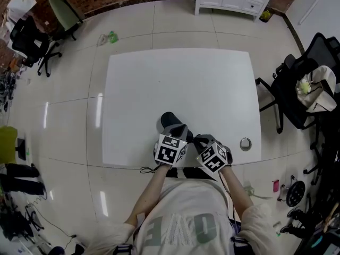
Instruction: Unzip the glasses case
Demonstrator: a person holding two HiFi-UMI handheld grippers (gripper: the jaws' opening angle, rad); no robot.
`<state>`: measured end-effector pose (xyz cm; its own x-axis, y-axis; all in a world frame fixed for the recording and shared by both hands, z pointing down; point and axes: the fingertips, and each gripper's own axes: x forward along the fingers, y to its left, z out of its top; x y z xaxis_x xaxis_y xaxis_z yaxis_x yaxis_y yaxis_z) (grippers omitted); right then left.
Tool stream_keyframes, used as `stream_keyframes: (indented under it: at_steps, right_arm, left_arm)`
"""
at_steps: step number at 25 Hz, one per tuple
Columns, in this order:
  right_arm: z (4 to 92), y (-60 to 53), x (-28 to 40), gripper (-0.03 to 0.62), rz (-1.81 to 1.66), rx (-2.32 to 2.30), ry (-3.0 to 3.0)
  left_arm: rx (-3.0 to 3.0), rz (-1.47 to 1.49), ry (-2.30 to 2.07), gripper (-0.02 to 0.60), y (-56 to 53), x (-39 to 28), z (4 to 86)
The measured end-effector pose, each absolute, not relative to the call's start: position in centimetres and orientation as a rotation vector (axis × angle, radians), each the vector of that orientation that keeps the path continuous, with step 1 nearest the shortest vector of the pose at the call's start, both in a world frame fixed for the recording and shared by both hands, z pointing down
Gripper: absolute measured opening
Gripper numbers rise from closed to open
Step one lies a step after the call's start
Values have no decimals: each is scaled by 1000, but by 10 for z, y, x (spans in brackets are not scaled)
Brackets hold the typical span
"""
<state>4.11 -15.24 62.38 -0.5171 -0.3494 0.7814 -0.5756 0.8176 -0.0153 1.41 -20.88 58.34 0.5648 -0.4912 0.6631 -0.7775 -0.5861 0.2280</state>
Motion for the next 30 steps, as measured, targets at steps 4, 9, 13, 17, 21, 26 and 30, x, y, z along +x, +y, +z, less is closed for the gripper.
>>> stream_keyframes:
  at_steps: [4, 9, 13, 17, 21, 26, 30]
  right_arm:
    - [623, -164, 48, 2, 303, 650, -2142]
    - [621, -181, 50, 2, 204, 590, -2100]
    - [621, -195, 52, 2, 139, 531, -2081]
    - [625, -209, 52, 2, -2, 450, -2011]
    - [625, -211, 48, 2, 42, 418, -2038]
    - [624, -207, 46, 2, 94, 496, -2087]
    - [609, -204, 56, 2, 189, 689, -2141]
  left_arm:
    - [2288, 762, -1011, -2, -213, 17, 585]
    - [2269, 751, -988, -2, -218, 18, 584]
    - [2241, 740, -984, -2, -223, 21, 584]
    - [2236, 765, -969, -2, -225, 24, 585]
    - [2248, 781, -978, -2, -227, 22, 584]
    - [2257, 755, -978, -2, -227, 20, 583]
    - [2276, 590, -1012, 0, -228, 14, 569]
